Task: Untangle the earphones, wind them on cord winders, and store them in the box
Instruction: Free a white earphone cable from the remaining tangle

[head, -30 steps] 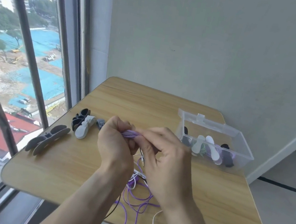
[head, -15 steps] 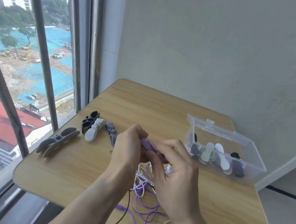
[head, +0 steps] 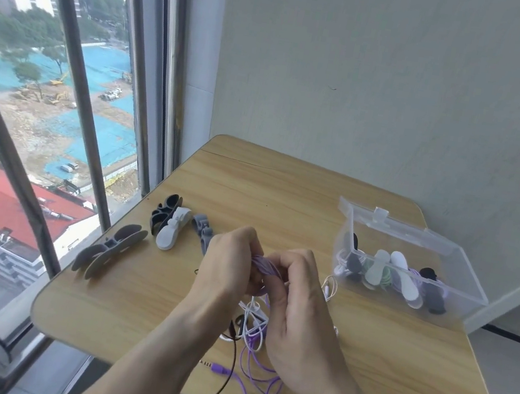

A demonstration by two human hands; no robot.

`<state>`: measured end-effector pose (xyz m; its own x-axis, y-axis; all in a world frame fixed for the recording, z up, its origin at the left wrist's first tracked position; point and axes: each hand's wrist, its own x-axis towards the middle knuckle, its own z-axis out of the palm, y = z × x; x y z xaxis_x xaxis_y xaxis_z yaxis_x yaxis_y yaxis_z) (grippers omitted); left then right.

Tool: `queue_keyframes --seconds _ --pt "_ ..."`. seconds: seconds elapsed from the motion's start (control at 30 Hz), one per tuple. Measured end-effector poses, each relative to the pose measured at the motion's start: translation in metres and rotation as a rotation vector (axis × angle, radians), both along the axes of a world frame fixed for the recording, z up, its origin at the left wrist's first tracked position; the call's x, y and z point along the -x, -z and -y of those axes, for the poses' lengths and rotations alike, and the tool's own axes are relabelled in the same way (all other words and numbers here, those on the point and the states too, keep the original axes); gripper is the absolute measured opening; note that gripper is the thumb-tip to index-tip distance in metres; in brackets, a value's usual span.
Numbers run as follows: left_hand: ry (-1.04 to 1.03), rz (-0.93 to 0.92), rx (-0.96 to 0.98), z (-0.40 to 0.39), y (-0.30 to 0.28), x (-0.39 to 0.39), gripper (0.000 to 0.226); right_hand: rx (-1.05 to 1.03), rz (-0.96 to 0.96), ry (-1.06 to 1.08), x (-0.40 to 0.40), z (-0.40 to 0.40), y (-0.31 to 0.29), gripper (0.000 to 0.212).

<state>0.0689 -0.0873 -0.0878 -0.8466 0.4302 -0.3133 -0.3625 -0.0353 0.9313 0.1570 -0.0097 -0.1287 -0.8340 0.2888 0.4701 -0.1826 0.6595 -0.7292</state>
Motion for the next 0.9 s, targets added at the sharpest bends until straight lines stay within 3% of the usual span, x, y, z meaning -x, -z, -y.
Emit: queue_keyframes --seconds 0.1,0.2,0.33,0.4,0.5,0.6,0.67,0.8,0.9 --pt "0.036 0.097 -0.026 0.001 -0.002 -0.001 0.041 -0.044 0.036 0.002 -0.002 -0.002 0.002 0.016" --pt "0.066 0.207 -0.154 0.001 -0.01 0.0 0.011 -0.069 0.077 -0.003 -0.002 0.001 0.004 0.019" --pt "0.049 0.187 -0.301 0.003 -0.007 0.01 0.009 -0.037 0.002 0.133 0.001 -0.01 -0.005 0.018" --pt "0.046 -0.076 -0.159 0.006 -0.002 0.017 0.019 0.053 0.004 0.211 0.0 -0.021 -0.01 0.019" --pt "0.021 -0.706 0.319 0.016 0.012 0.035 0.041 0.207 0.015 0.276 -0.001 -0.031 -0.013 0.013" --pt "0.052 -1.042 0.617 0.025 0.021 0.052 0.063 0.262 0.025 0.295 -0.002 -0.034 -0.015 0.016" --pt "0.166 -1.14 0.746 0.03 0.024 0.059 0.066 0.309 0.019 0.277 -0.003 -0.033 -0.016 0.017" --pt "0.351 -1.077 1.021 0.039 0.032 0.067 0.092 0.409 0.02 0.243 -0.002 -0.033 -0.017 0.016" --pt "0.368 -1.084 1.044 0.039 0.042 0.072 0.073 0.437 0.043 0.205 -0.001 -0.033 -0.017 0.016"
